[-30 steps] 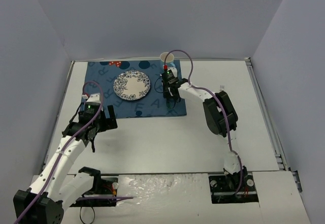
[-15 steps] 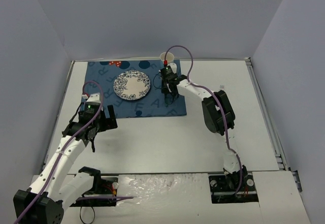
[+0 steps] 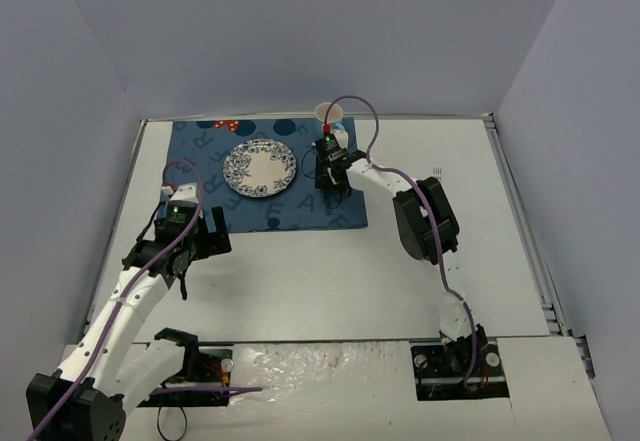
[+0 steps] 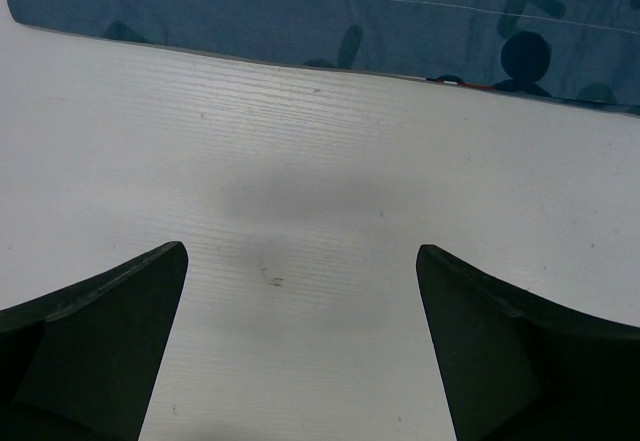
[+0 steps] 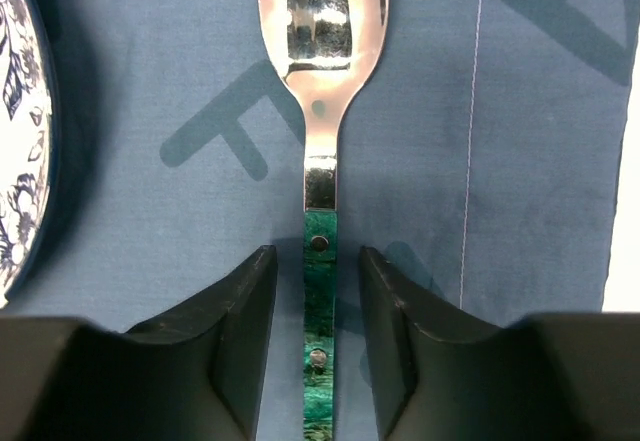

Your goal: Set the dinner table for one person

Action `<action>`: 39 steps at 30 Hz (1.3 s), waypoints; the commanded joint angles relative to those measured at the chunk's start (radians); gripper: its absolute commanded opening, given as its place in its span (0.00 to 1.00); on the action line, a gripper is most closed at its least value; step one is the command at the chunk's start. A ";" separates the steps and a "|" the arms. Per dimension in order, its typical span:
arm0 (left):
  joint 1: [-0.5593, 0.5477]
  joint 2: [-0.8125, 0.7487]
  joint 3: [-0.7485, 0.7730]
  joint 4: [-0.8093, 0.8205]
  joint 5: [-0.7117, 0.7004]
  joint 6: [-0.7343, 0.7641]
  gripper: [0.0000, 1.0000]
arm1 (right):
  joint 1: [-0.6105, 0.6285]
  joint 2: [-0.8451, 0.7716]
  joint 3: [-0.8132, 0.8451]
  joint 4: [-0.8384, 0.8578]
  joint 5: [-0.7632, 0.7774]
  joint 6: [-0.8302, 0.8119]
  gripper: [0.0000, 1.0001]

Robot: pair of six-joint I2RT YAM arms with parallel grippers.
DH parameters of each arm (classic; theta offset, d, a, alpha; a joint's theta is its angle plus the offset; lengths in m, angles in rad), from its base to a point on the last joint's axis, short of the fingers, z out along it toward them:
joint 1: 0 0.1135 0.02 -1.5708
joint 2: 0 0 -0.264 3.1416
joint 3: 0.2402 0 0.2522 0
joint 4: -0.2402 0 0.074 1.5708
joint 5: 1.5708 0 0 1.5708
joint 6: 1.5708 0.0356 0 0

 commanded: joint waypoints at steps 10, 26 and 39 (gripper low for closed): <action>-0.011 -0.006 0.049 0.007 -0.007 0.004 0.97 | -0.286 -0.412 -0.223 0.002 -0.008 -0.167 0.59; -0.028 0.032 0.075 0.012 0.031 0.011 0.97 | -0.793 -0.280 -0.263 0.117 -0.682 -0.533 0.58; -0.030 0.049 0.066 0.032 0.047 0.015 0.97 | -0.856 -0.115 -0.233 0.118 -0.951 -0.730 0.59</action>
